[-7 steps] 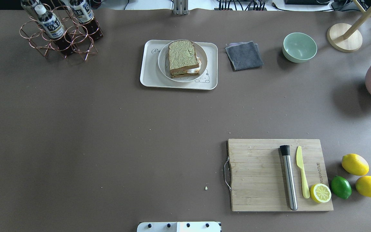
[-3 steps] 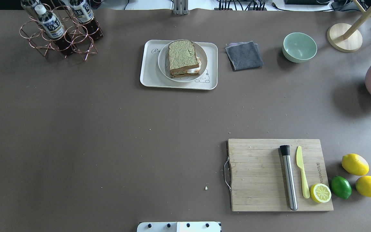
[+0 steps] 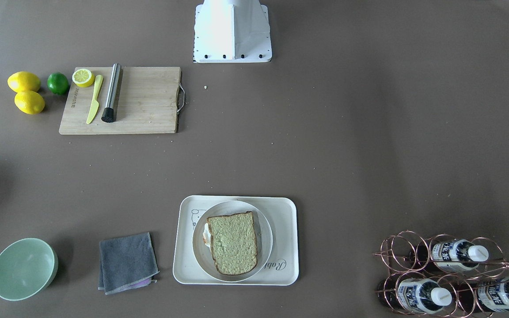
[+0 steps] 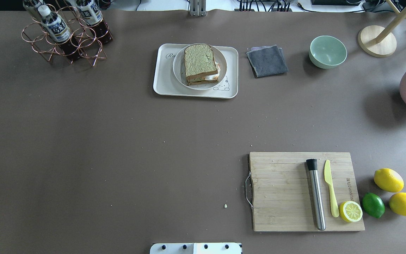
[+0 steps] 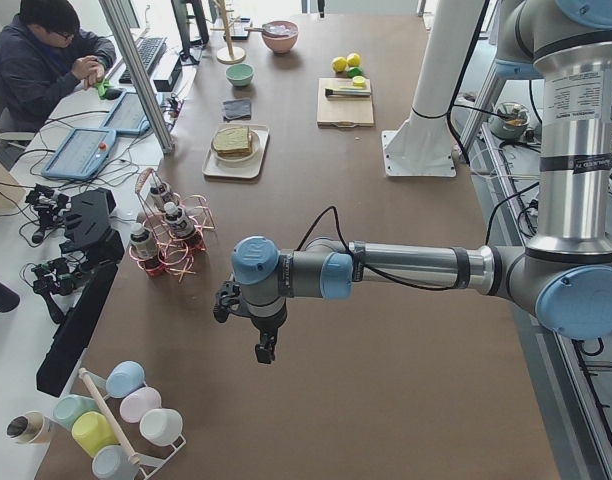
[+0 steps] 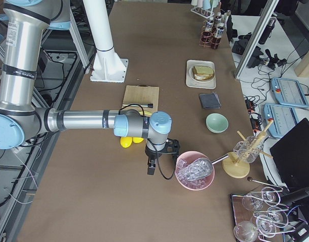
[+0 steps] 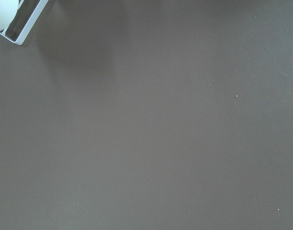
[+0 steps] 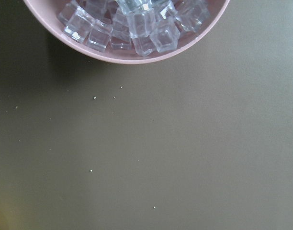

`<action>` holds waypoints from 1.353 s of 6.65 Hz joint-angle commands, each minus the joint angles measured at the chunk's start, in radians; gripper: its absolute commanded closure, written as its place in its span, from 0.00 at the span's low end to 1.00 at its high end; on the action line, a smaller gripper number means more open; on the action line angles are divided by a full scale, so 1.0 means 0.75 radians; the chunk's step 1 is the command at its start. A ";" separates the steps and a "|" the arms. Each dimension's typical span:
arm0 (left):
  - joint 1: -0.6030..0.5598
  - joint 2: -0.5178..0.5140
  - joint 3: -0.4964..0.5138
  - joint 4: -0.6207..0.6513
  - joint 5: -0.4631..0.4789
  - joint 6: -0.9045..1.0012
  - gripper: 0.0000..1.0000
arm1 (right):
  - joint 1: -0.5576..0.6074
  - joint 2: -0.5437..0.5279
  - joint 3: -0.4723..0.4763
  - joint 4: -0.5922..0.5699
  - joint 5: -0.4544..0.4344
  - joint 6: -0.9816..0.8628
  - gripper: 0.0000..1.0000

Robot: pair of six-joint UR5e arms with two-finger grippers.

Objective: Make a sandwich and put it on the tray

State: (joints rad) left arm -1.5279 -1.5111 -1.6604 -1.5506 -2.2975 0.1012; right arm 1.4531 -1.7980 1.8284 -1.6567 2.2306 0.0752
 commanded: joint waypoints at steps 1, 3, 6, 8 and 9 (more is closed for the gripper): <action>-0.002 0.002 0.009 0.000 0.000 -0.002 0.03 | 0.012 -0.012 -0.002 0.000 0.047 0.002 0.00; -0.002 0.004 0.015 0.002 0.000 -0.006 0.03 | 0.046 -0.012 0.002 0.002 0.069 0.000 0.00; -0.002 0.021 0.040 0.000 -0.086 -0.008 0.03 | 0.065 -0.004 0.002 0.000 0.071 0.010 0.00; 0.000 0.021 0.056 0.000 -0.088 -0.008 0.03 | 0.067 -0.002 0.000 0.000 0.071 0.008 0.00; 0.000 0.021 0.062 0.000 -0.086 -0.008 0.03 | 0.067 -0.008 0.000 0.002 0.071 0.008 0.00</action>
State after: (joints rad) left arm -1.5280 -1.4958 -1.6194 -1.5508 -2.3615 0.0955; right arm 1.5029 -1.8009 1.8292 -1.6560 2.2841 0.0817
